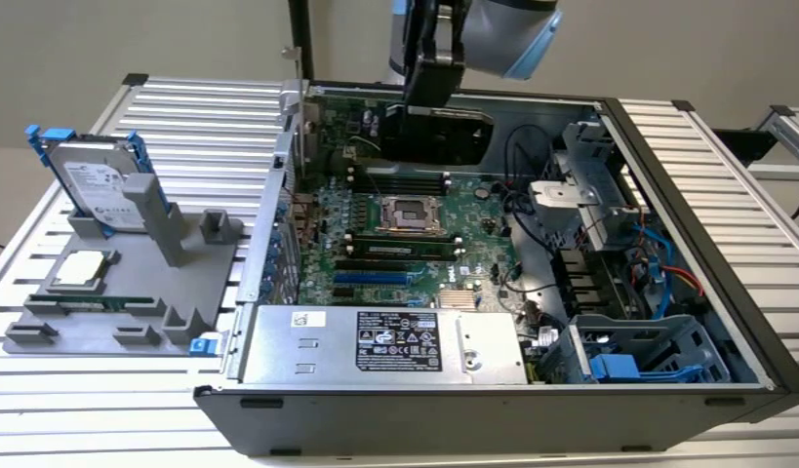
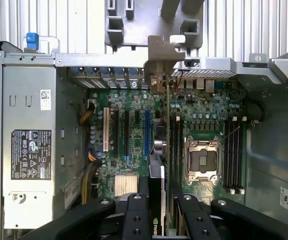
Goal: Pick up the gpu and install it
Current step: 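Insert the gpu into the slot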
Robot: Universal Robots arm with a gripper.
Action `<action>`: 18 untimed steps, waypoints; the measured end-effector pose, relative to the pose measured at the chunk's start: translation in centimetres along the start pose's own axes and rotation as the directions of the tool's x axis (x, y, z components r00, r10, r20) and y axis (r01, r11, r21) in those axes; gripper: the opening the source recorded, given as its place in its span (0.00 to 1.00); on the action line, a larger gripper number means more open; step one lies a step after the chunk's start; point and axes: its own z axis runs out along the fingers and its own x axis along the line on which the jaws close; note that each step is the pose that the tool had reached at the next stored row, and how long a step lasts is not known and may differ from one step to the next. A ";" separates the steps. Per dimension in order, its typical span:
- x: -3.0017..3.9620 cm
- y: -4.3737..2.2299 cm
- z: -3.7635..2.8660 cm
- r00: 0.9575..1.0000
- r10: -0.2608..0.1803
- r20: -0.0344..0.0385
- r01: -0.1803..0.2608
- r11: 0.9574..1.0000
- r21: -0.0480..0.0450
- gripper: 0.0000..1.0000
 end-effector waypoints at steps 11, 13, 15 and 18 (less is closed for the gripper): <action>0.03 -0.74 0.90 1.000 0.006 -0.002 -0.006 1.000 0.016 0.00; 0.03 -0.83 1.04 1.000 0.006 -0.003 -0.006 1.000 0.021 0.00; 0.02 -0.90 1.18 1.000 0.007 -0.003 -0.007 1.000 0.027 0.00; 0.02 -0.95 1.42 1.000 0.008 -0.003 -0.008 0.999 0.036 0.00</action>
